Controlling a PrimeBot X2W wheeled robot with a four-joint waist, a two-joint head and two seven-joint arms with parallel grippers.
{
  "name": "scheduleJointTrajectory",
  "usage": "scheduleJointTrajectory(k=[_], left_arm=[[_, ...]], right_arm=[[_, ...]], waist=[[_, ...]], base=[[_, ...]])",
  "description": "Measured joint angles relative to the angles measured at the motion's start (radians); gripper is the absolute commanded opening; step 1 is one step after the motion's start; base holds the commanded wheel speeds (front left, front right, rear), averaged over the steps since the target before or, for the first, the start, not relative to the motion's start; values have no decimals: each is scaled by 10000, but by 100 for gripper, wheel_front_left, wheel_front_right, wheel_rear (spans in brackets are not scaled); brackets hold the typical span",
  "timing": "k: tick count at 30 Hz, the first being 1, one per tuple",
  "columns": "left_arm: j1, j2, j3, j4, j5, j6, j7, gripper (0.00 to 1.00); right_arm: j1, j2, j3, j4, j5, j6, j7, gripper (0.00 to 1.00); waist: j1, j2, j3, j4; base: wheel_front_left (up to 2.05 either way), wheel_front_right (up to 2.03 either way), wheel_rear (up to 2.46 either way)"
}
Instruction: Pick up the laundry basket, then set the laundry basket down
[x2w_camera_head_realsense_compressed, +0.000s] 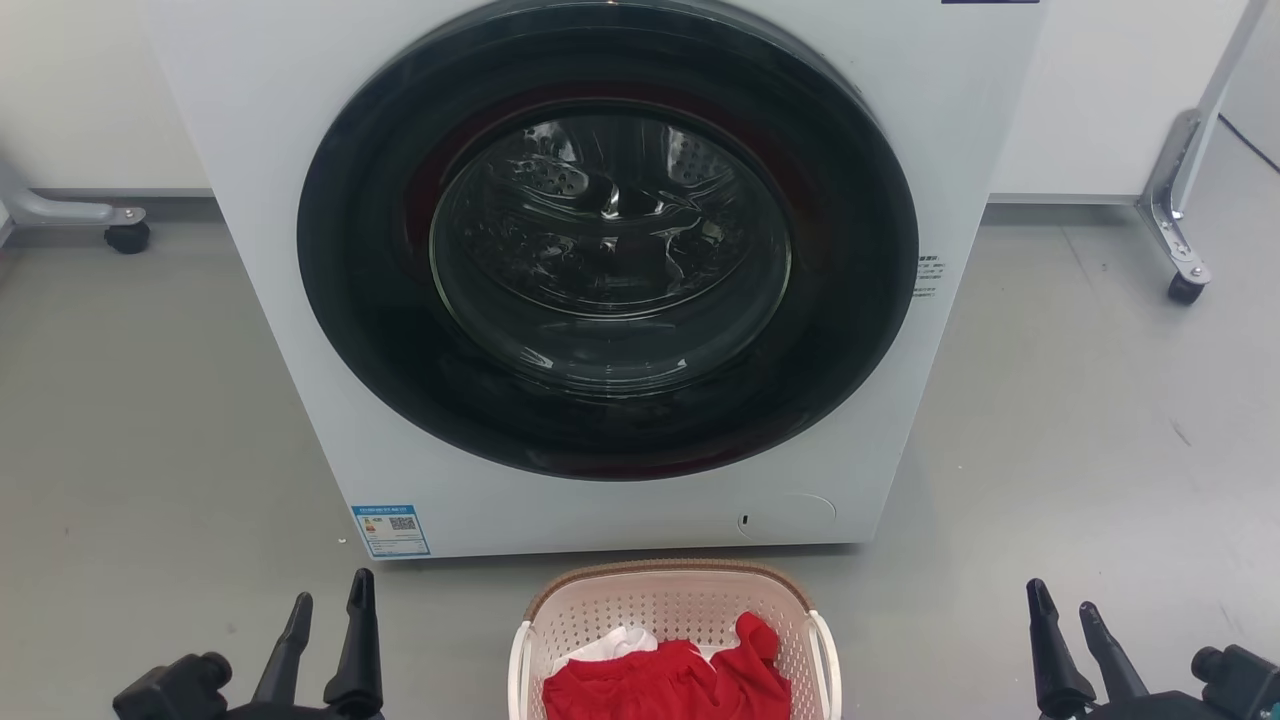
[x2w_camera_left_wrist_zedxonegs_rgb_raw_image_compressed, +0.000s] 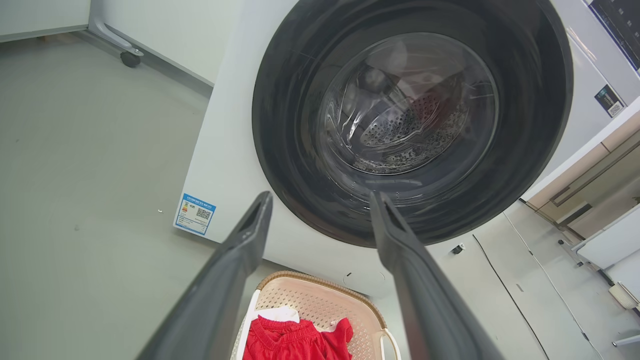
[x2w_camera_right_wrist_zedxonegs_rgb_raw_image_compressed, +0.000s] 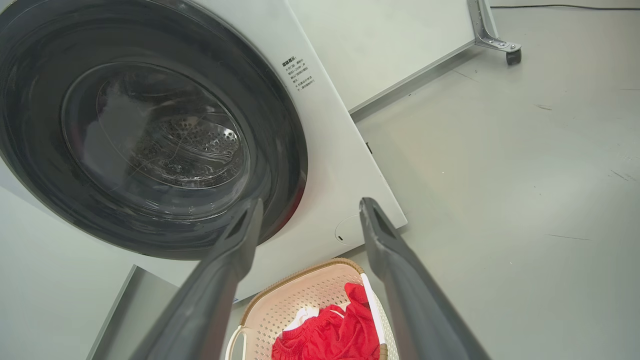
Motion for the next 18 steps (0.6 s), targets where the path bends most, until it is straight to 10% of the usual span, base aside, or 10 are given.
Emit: scheduleJointTrajectory(k=[18], left_arm=[[178, 27, -546, 251, 2431, 495, -681, 100]], right_arm=[[-138, -221, 759, 462, -2163, -430, -698, 100]], waist=[[0, 0, -57, 21]], base=[[0, 0, 0]])
